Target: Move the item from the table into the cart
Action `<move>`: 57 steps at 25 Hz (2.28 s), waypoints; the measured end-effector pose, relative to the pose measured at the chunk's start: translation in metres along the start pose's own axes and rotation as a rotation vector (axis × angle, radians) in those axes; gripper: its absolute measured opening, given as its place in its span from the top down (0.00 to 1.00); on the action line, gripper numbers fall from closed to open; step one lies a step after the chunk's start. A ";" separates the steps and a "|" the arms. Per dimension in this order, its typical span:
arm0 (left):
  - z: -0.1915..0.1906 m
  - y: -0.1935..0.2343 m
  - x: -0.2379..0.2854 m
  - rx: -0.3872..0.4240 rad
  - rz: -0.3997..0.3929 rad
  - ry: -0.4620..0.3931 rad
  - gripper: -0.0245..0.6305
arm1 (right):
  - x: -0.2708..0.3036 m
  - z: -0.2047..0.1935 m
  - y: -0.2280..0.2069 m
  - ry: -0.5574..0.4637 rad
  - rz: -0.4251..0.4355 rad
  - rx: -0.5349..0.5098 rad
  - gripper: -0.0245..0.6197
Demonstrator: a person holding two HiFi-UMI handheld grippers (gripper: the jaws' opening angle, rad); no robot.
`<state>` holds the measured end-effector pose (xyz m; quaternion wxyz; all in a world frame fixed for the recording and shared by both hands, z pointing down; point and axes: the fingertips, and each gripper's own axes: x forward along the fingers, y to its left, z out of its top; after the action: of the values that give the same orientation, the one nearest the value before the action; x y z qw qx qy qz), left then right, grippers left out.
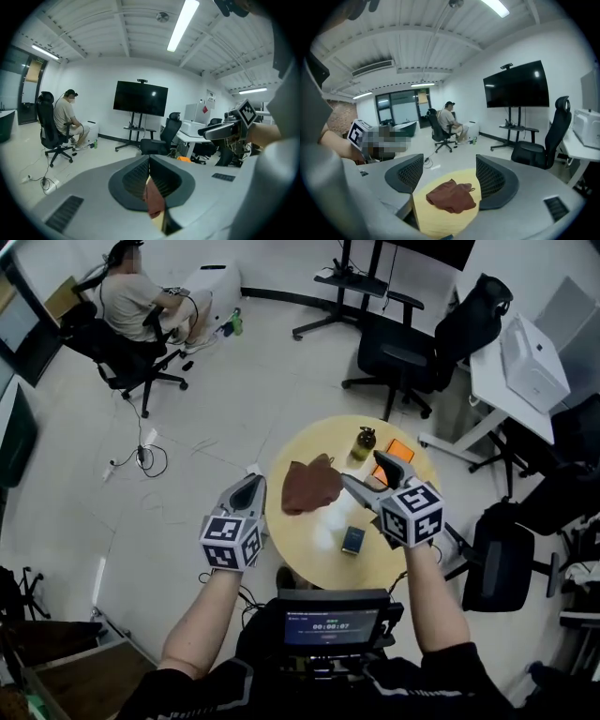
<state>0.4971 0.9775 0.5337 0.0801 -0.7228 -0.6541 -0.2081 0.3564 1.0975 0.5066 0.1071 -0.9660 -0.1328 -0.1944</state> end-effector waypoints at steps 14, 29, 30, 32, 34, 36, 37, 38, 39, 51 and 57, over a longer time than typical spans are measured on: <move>-0.102 0.116 0.104 -0.157 0.033 0.270 0.93 | 0.215 -0.139 -0.013 0.460 0.072 0.054 0.35; -0.172 0.153 0.153 -0.207 0.061 0.375 0.93 | 0.314 -0.251 -0.024 0.731 0.026 0.024 0.30; -0.174 0.153 0.156 -0.210 0.059 0.376 0.93 | 0.318 -0.253 -0.025 0.736 0.013 0.015 0.30; -0.178 0.153 0.162 -0.212 0.054 0.376 0.93 | 0.320 -0.257 -0.031 0.755 -0.012 -0.004 0.31; -0.182 0.152 0.168 -0.212 0.047 0.379 0.93 | 0.320 -0.261 -0.036 0.774 -0.029 -0.016 0.34; -0.187 0.149 0.173 -0.213 0.039 0.384 0.93 | 0.321 -0.263 -0.039 0.783 -0.037 -0.020 0.35; -0.190 0.147 0.175 -0.212 0.035 0.387 0.93 | 0.322 -0.264 -0.039 0.786 -0.035 -0.022 0.36; -0.191 0.146 0.176 -0.211 0.031 0.388 0.93 | 0.323 -0.263 -0.037 0.788 -0.027 -0.023 0.39; -0.193 0.144 0.178 -0.212 0.028 0.389 0.93 | 0.324 -0.263 -0.034 0.789 -0.014 -0.024 0.47; -0.165 0.137 0.161 -0.206 0.019 0.354 0.93 | 0.311 -0.242 -0.018 0.690 0.030 0.053 0.91; -0.122 0.115 0.138 -0.226 -0.053 0.282 0.96 | 0.274 -0.190 -0.018 0.503 -0.003 0.123 0.91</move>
<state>0.5936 1.0411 0.7174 0.0836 -0.6733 -0.6278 -0.3817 0.5285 1.1239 0.7915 0.1949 -0.8787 -0.1149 -0.4204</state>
